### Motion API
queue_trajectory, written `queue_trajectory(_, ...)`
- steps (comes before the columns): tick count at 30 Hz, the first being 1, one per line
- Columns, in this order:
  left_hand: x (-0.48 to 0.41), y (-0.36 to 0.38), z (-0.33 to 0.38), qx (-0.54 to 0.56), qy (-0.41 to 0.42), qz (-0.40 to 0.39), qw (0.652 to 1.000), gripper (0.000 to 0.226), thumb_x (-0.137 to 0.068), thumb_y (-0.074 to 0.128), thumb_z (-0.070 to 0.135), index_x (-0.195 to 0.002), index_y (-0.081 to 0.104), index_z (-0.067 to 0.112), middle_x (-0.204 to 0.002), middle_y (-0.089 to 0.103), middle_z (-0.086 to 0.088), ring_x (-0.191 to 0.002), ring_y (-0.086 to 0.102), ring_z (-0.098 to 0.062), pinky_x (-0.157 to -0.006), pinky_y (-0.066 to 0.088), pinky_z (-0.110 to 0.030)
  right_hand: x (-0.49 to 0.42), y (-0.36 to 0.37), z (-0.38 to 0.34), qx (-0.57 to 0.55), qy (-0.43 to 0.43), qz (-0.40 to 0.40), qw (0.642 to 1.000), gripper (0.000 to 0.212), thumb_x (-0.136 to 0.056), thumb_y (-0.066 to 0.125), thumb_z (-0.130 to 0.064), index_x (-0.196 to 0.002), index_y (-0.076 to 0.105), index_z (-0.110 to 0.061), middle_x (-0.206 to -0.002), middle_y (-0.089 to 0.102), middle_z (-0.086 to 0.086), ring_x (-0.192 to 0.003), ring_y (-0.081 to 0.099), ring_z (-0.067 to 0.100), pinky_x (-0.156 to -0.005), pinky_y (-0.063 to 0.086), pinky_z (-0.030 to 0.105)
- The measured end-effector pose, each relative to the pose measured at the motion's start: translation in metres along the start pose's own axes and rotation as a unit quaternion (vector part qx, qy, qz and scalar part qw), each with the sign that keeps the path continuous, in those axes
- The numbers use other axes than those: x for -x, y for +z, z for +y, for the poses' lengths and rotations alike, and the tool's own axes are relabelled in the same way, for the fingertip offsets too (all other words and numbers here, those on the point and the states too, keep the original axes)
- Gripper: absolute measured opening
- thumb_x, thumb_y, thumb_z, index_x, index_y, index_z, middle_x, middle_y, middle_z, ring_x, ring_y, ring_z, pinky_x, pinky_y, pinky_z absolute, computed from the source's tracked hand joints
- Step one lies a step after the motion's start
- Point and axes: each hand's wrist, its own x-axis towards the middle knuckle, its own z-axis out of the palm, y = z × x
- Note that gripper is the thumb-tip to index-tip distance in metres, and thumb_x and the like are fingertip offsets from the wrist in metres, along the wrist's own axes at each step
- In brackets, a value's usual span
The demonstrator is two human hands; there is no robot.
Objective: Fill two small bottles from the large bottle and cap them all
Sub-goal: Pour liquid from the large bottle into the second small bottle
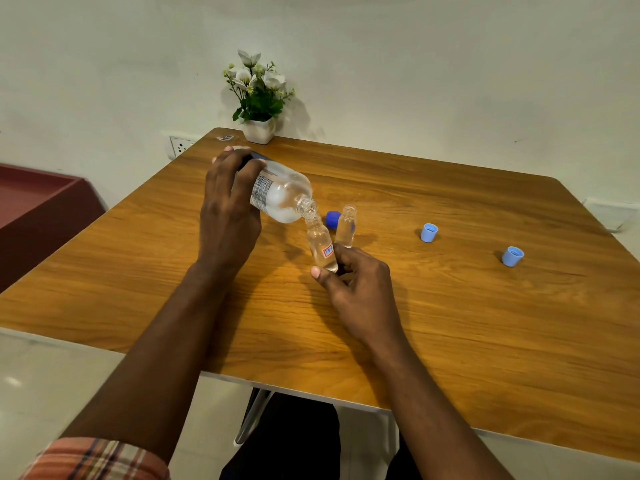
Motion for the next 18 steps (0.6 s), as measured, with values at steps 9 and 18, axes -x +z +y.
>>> queue_trajectory(9, 0.0002, -0.0006, 0.0003, 0.004, -0.005, -0.001, 1.0, 0.055, -0.08, 0.07, -0.006, -0.125, 0.043, 0.01, -0.13, 0.052, -0.026, -0.129, 0.042, -0.04, -0.103, 0.039, -0.058, -0.0002, -0.0006, -0.0006, 0.002, 0.001, -0.003, 1.0, 0.014, -0.082, 0.072, -0.022, -0.095, 0.073, -0.017, -0.086, 0.071, -0.005, -0.079, 0.064, 0.012, -0.07, 0.053, 0.042)
queue_trajectory(18, 0.0002, 0.0001, 0.0017, 0.0, -0.001, -0.002, 1.0, 0.055, -0.08, 0.071, -0.006, -0.124, 0.042, 0.011, -0.13, 0.052, -0.027, -0.128, 0.043, -0.041, -0.101, 0.04, -0.058, -0.0005, -0.0005, -0.0008, 0.005, 0.01, -0.002, 1.0, 0.017, -0.083, 0.072, -0.023, -0.099, 0.073, -0.019, -0.09, 0.072, -0.007, -0.081, 0.064, 0.008, -0.073, 0.054, 0.039)
